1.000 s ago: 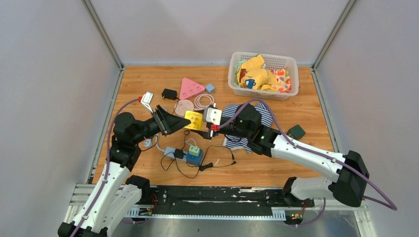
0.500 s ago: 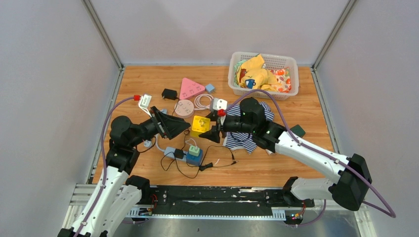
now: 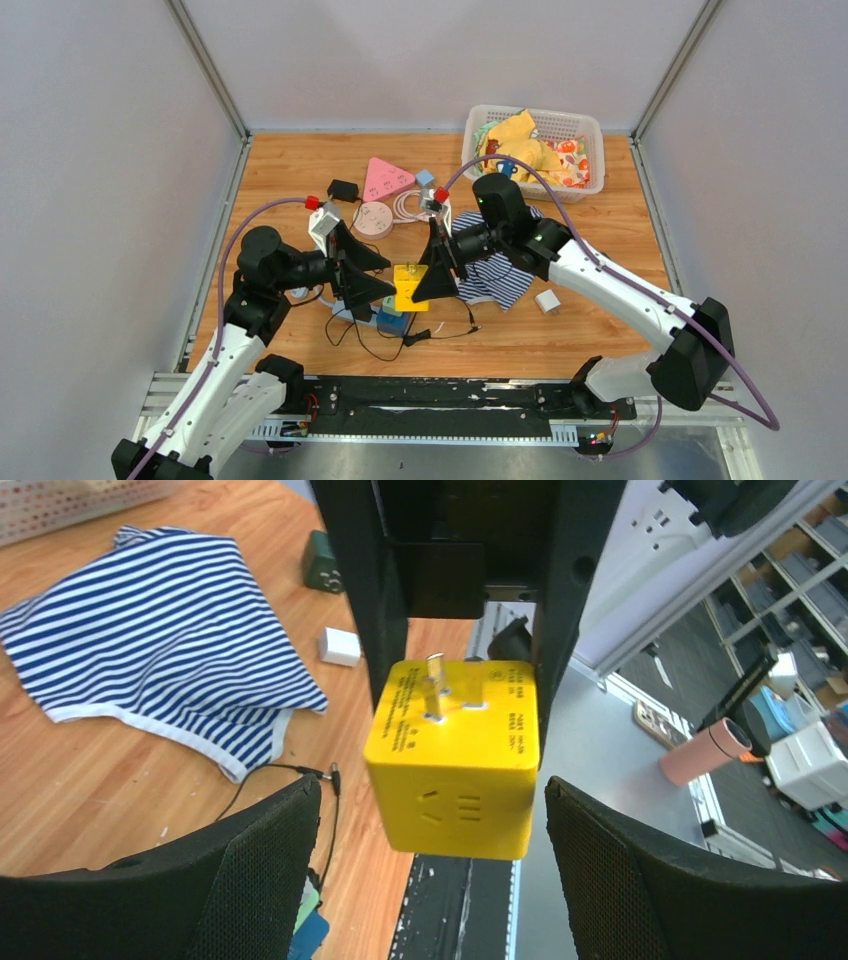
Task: Insert the plug
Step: Pick up the plug from the corner of the board.
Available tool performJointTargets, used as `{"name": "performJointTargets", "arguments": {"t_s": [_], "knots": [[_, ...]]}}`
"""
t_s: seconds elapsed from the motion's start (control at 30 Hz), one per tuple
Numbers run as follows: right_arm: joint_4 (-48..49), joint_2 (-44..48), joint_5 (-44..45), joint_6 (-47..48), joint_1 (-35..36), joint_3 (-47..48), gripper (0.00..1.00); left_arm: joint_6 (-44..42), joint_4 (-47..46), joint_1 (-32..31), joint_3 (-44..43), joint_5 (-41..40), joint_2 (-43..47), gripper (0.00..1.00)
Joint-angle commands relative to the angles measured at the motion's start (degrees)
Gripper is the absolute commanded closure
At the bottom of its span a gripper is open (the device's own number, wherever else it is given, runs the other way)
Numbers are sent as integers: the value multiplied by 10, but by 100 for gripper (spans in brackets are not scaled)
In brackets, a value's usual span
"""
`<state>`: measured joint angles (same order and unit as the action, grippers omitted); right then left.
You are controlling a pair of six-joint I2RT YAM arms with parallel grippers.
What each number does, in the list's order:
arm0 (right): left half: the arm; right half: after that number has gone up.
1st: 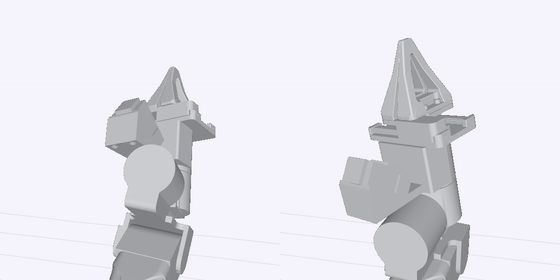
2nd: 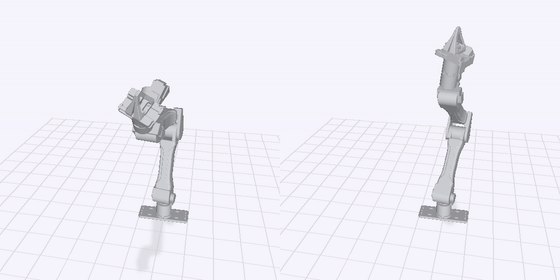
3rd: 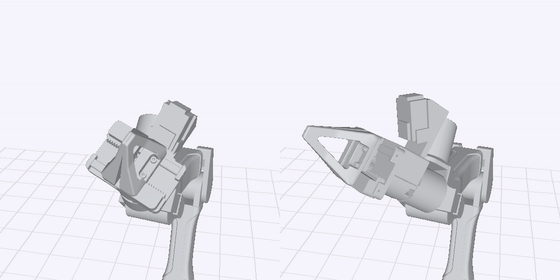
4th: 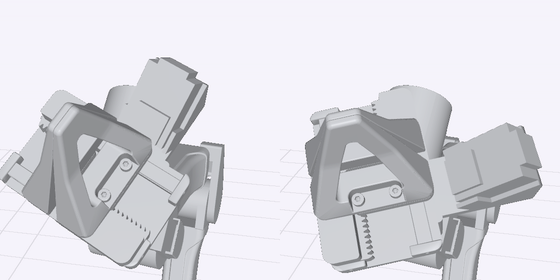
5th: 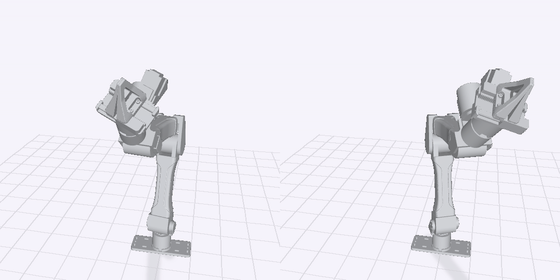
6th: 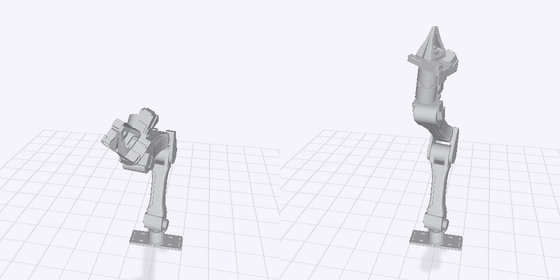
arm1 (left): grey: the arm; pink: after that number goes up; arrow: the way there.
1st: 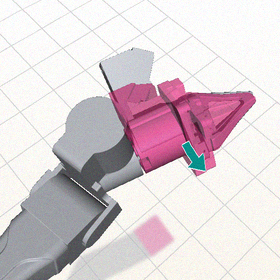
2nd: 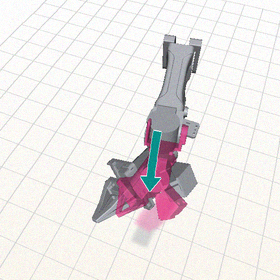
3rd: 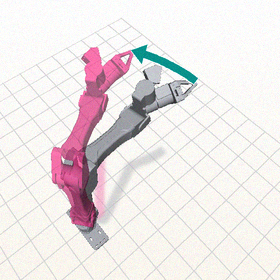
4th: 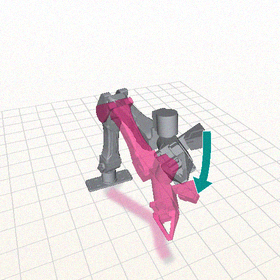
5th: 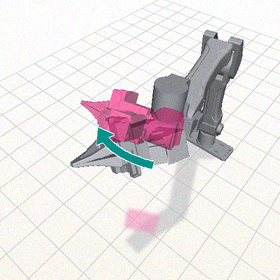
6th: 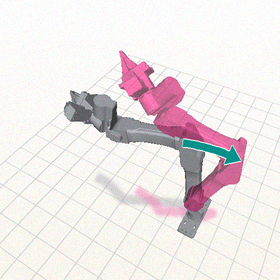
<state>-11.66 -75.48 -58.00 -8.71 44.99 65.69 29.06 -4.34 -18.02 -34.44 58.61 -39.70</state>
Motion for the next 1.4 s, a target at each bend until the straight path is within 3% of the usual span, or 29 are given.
{"name": "performJointTargets", "arguments": {"t_s": [0.0, 0.67, 0.8, 0.9, 1.07, 1.27, 1.37], "knots": [[-32, -23, -36, -26, -4, 30, 100, -23, -6, -12, -18, 39, -12, 16], [-59, -51, -44, -1, 11, 66, 100, 15, -7, -32, -19, 47, -57, 22], [-58, -57, -43, 1, 12, 69, 100, 39, -6, -33, -17, 43, -59, 39], [-60, -53, -31, 6, 12, 68, 100, 71, -7, -33, -20, 18, -56, 68], [-64, -27, 63, 15, 7, 56, 69, 136, -7, -33, -37, -60, -43, 100], [-37, 37, 235, 29, 3, 24, 29, 240, -8, -33, -54, -147, -34, 100], [53, 85, 295, 20, 4, -26, 23, 293, -8, -33, -59, -183, -33, 100]]}}
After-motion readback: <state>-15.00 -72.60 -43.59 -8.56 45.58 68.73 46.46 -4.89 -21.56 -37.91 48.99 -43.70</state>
